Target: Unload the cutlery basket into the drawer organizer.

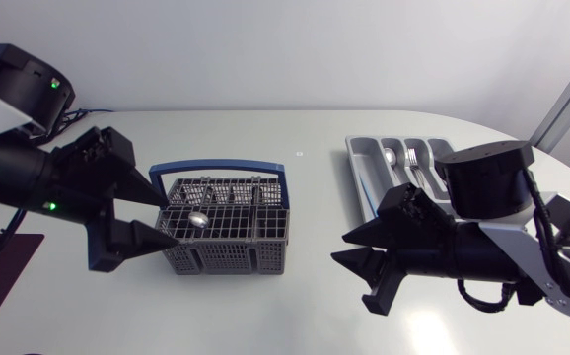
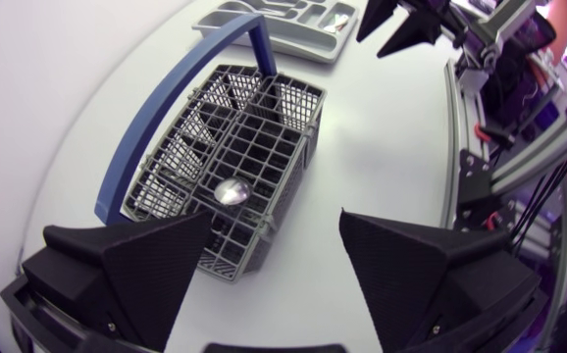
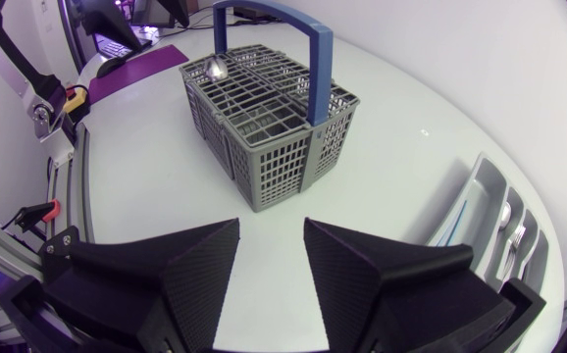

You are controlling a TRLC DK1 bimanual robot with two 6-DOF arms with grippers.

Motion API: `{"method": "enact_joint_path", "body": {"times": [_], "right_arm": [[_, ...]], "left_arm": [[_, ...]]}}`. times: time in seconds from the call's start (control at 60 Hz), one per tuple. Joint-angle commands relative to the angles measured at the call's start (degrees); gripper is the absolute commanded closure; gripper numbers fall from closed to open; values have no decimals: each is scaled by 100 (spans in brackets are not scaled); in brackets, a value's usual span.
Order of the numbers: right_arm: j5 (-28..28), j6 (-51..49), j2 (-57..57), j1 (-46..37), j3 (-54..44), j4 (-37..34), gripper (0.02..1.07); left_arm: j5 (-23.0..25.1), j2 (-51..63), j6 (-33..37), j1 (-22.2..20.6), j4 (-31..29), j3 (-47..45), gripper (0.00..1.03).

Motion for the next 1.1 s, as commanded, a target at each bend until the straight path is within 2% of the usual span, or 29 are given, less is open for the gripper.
{"method": "enact_joint_path", "body": {"times": [0.0,0.133,0.2,0.333,0.383,0.55,0.617,0.9,0.967,1.083], "right_arm": [[-13,48,-60,7,-109,-10,56],[-13,92,-130,42,-101,-45,56],[-13,110,-183,59,-101,-71,56],[-13,110,-341,59,-145,-133,56],[-13,110,-394,59,-162,-168,56],[-4,110,-500,59,-189,-229,56],[-4,110,-526,59,-180,-247,56],[5,83,-623,24,-171,-326,56],[5,83,-614,24,-153,-326,56],[5,83,-614,24,-153,-335,56]], "left_arm": [[244,418,-799,97,-441,523,18],[376,884,-1634,62,-661,761,19],[376,1121,-2047,53,-679,796,27],[376,1411,-2636,185,-670,989,31],[385,1473,-2803,220,-635,1024,34],[394,1666,-3365,220,-380,1024,35],[394,1754,-3647,246,-195,1016,40],[429,2167,-3875,537,-134,1147,40],[552,2246,-3884,545,-125,1200,47],[701,2369,-3910,528,-125,1297,48]]}}
